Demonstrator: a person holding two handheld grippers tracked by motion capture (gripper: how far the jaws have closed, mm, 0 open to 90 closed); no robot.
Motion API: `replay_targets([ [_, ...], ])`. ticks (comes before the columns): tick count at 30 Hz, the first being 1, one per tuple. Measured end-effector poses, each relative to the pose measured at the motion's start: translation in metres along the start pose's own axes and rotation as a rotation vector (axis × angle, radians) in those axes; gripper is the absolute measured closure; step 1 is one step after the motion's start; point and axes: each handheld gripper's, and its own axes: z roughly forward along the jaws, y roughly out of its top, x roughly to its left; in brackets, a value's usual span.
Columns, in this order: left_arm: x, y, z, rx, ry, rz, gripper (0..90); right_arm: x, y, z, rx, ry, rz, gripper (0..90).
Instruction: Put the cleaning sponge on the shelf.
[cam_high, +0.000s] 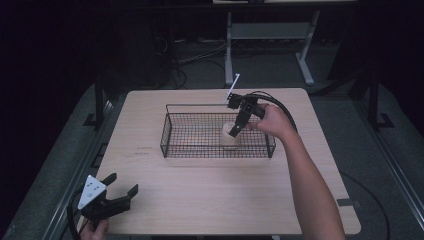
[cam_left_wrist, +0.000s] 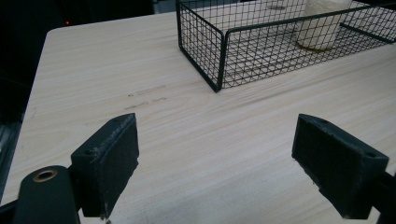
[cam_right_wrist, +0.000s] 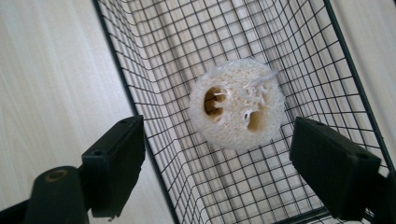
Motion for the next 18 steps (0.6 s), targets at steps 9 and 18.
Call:
replay_targets([
  [9, -0.001, 0.0, -0.001, 0.0, -0.002, 0.007, 14.0, 0.012, -0.006, -0.014, -0.006, -0.015, -0.029, 17.2],
  [18, 0.0, -0.001, -0.001, 0.001, -0.001, 0.003, 14.0, 0.019, -0.012, -0.024, -0.006, -0.021, -0.038, 17.2],
])
